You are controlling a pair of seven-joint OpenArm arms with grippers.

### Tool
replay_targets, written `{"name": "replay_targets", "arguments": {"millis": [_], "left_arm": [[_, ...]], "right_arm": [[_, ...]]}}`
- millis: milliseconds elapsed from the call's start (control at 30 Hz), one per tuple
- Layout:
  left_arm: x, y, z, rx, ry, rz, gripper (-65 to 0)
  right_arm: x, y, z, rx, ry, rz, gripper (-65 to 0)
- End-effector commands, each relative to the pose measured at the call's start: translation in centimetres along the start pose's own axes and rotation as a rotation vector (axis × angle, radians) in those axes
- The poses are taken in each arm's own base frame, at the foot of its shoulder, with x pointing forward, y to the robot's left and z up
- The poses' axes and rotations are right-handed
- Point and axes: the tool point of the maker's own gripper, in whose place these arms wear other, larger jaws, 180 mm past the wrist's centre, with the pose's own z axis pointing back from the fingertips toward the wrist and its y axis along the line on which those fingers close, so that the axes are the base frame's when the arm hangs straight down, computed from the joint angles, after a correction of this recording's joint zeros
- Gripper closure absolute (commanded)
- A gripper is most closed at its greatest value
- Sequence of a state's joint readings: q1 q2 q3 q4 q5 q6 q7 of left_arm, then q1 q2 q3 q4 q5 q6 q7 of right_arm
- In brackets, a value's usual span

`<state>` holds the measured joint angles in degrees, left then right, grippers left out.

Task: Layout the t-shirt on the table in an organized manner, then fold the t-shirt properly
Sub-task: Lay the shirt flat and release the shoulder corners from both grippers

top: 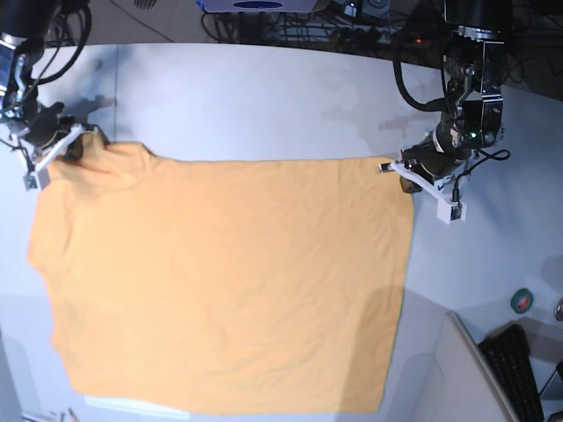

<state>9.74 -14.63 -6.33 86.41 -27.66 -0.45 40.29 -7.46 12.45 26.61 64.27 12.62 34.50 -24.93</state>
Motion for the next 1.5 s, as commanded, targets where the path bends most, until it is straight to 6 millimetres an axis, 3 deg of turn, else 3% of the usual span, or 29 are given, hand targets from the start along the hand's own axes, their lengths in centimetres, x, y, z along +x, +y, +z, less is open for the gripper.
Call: {"name": "replay_targets", "arguments": {"millis": [0,167,233,333,467,600,700,833,1000,1167,1333,1467], "left_arm": [[1.5,0.0,0.3,-0.007,-0.043,-0.012,0.0],[1.4,-0.4,1.2,-0.015,-0.057,-0.019,0.0],[1.4,0.9,2.1,0.015,-0.076,0.009,0.0],[1.8,3.0,2.8,0.062,-0.1,0.058,-2.5],[0.5,4.6,3.0,0.098,-0.079,0.095,-22.9],[-1.0,5.0,2.9,0.106,-0.045,0.101,-48.7],[-1.5,5.1,3.1,0.107,-0.036,0.106,-58.1],[-2.6,6.2,4.3,0.138,-0.04,0.143,-57.9],[-4.1,6.8,5.1,0.151,-0.05,0.231,-57.9],[-4.7,5.2,3.8,0.046,-0.053,0.237,-57.9],[-5.7,6.0,2.8,0.047,-0.042,0.315,-57.9],[-7.5,5.5,1.6,-0.012,-0.014,0.458,-57.9]], "right_arm": [[0.6,-0.4,0.1,-0.009,0.0,0.029,0.0],[0.5,0.1,1.3,-0.023,0.001,0.081,0.0],[0.0,1.4,1.6,-0.014,0.003,0.084,0.0],[-1.4,1.5,2.0,-0.017,0.028,0.071,0.0],[-2.8,1.6,1.6,-0.008,0.062,0.05,0.0],[-3.7,2.1,2.0,-0.004,0.067,0.047,0.0],[-4.5,3.0,2.7,0.001,0.07,0.064,0.0],[-6.1,4.2,3.8,0.007,0.079,0.061,0.0],[-7.1,4.2,4.9,-0.002,0.089,0.07,0.0],[-4.9,4.4,5.4,-0.011,0.035,0.105,0.0],[-2.5,5.0,6.2,-0.02,-0.036,0.12,0.0],[-2.1,5.2,6.4,-0.025,-0.055,0.108,0.0]]}}
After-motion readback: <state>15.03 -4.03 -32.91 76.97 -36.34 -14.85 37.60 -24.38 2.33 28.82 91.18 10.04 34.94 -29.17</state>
